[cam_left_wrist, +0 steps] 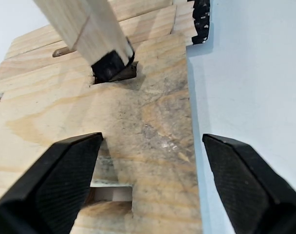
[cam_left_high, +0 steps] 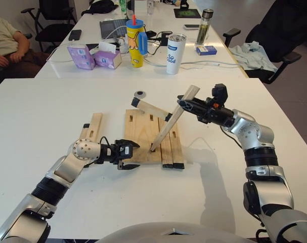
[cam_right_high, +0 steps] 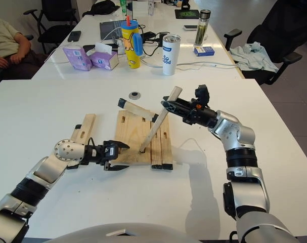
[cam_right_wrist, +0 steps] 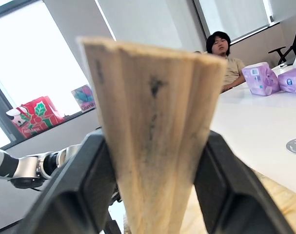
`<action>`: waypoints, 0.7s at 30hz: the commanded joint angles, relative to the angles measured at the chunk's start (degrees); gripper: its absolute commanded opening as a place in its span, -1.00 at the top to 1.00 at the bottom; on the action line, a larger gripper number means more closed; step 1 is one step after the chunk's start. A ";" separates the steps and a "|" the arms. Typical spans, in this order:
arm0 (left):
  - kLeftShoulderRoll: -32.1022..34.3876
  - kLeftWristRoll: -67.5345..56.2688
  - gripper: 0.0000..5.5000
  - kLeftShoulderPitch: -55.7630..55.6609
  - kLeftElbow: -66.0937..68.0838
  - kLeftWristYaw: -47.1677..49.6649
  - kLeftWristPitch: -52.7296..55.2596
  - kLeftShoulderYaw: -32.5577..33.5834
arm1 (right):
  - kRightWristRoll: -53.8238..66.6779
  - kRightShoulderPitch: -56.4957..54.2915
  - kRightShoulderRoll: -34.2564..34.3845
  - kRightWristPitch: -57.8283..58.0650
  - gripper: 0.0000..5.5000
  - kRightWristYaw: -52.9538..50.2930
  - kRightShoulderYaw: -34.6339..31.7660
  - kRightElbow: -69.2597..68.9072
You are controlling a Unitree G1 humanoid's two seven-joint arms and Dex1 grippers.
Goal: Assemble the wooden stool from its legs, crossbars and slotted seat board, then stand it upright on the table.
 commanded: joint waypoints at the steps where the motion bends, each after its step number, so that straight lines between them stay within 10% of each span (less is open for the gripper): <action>1: 1.54 4.97 -0.38 1.88 6.69 -2.64 -0.04 -3.82 | -6.10 -3.38 0.01 -5.73 0.25 2.71 3.39 3.72; 21: -1.82 5.27 -0.38 8.10 11.21 2.89 -1.66 -6.61 | -17.96 7.33 -4.23 -22.65 0.25 6.75 17.22 -10.55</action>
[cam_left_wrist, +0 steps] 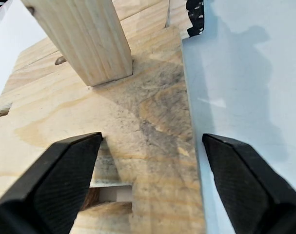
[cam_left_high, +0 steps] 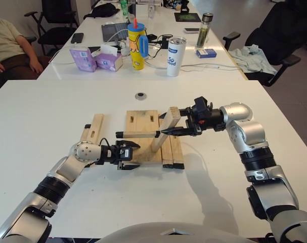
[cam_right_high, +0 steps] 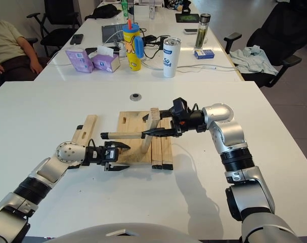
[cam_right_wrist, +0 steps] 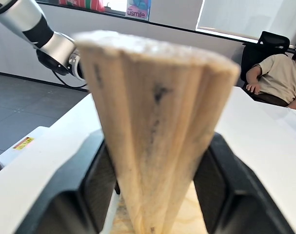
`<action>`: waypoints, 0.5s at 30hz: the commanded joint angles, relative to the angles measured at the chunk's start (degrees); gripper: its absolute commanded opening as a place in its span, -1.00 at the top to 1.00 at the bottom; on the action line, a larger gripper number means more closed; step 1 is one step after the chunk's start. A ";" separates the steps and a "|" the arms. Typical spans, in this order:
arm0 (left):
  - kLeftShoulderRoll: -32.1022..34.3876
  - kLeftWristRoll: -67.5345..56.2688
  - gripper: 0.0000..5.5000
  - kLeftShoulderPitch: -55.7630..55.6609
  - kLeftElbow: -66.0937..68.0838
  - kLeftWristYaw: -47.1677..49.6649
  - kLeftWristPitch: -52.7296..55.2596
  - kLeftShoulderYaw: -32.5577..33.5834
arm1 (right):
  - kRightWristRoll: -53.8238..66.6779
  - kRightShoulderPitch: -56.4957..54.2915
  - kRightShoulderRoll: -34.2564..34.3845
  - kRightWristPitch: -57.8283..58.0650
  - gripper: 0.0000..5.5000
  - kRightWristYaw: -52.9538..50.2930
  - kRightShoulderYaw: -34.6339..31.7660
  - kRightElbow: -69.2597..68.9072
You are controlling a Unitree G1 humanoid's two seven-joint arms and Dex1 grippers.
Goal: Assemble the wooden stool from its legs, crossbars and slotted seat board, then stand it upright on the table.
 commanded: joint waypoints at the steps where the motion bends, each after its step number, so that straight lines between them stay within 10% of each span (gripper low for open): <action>1: -1.05 4.02 -0.38 7.12 5.66 -1.58 7.04 -4.68 | -5.79 3.70 -0.02 -1.17 0.25 -2.20 3.04 3.24; 15: -2.40 6.65 -0.38 9.44 11.29 8.47 12.42 -3.09 | -17.57 5.37 -10.78 -7.64 -0.10 -8.80 -0.03 0.32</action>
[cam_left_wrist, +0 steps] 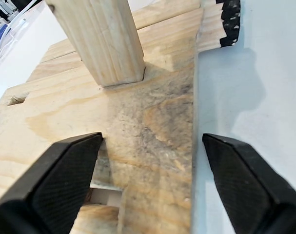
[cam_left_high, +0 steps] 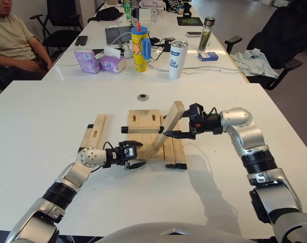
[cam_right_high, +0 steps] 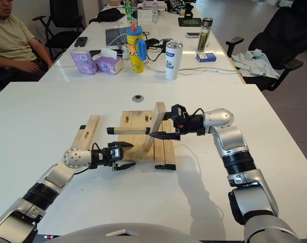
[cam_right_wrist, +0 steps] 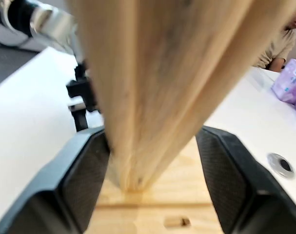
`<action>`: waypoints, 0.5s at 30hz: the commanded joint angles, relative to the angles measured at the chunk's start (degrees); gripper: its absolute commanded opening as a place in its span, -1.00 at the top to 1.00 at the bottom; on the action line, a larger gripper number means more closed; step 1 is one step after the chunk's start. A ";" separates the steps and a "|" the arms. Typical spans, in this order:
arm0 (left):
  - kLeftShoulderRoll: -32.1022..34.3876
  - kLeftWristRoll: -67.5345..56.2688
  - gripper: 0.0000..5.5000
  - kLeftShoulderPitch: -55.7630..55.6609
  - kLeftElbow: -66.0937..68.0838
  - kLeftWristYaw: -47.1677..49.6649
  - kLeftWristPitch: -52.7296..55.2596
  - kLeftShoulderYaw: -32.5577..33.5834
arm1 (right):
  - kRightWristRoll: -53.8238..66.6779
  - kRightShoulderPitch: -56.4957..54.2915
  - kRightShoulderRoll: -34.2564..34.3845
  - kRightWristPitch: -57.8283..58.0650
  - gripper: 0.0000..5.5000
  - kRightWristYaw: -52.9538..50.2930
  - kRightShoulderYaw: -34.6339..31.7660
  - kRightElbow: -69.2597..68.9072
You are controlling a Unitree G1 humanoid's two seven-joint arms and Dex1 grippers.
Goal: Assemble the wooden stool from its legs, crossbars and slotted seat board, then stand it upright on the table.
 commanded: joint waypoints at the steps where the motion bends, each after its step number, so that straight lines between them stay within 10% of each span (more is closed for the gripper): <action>1: 2.34 6.80 -0.38 7.28 10.84 0.62 9.75 -3.29 | -6.46 4.64 -8.33 -2.80 -0.10 -2.40 -1.31 -0.61; 6: 2.87 6.61 -0.38 7.21 13.47 3.28 9.91 -1.53 | -6.04 11.32 -7.77 3.35 -0.10 -15.33 -8.68 0.78; 15: 4.96 5.59 -0.38 8.45 11.22 2.66 8.64 -0.64 | 6.27 27.43 19.21 42.27 -0.10 -51.54 -12.21 -31.18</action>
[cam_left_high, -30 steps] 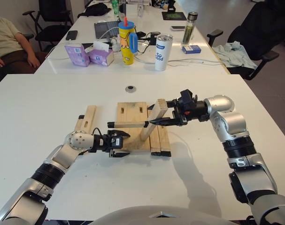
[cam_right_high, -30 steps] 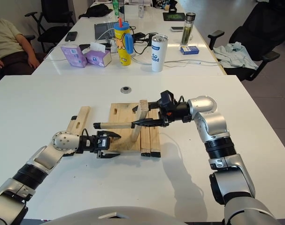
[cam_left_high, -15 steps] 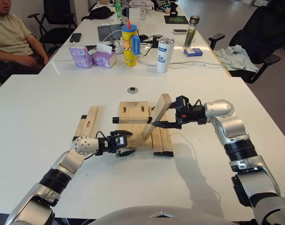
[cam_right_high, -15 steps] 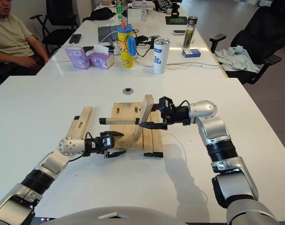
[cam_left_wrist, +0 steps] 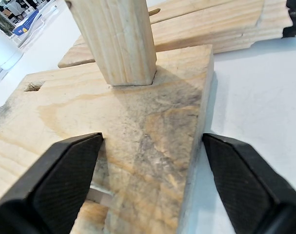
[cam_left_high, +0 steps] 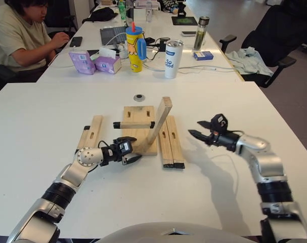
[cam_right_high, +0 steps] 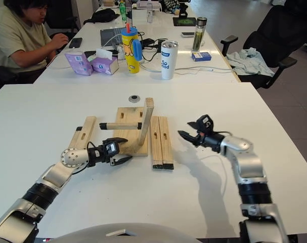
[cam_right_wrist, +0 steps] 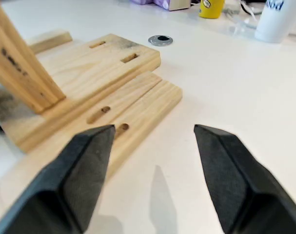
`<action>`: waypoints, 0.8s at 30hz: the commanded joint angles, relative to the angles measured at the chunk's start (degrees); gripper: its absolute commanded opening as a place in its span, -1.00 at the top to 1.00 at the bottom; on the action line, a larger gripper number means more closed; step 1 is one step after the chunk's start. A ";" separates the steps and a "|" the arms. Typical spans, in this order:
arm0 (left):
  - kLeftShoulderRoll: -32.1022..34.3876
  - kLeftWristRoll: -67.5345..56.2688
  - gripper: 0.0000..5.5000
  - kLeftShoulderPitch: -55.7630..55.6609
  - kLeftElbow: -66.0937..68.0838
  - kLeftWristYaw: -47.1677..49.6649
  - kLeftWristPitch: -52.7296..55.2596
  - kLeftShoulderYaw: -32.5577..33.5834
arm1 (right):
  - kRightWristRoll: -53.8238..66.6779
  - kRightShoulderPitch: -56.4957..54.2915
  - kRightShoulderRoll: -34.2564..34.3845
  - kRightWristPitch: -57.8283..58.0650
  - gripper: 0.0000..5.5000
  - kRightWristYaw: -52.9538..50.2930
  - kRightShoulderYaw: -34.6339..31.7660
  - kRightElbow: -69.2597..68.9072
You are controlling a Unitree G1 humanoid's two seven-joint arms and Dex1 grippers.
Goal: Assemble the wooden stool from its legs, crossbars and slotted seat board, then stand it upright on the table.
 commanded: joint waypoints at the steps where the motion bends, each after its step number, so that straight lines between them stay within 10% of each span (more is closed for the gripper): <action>1: 5.43 6.82 -0.38 8.32 7.30 -1.88 8.72 -3.00 | 3.14 5.52 12.21 13.75 -0.10 -15.54 1.71 -15.35; 9: 5.47 6.14 -0.38 8.63 5.82 -2.19 9.23 -2.80 | 9.07 5.46 22.34 34.51 -0.10 -26.71 1.37 -24.47; 24: 3.25 6.65 -0.38 9.21 2.02 -1.37 11.52 -4.70 | 3.53 3.48 17.14 40.59 -0.10 -32.05 4.94 -18.87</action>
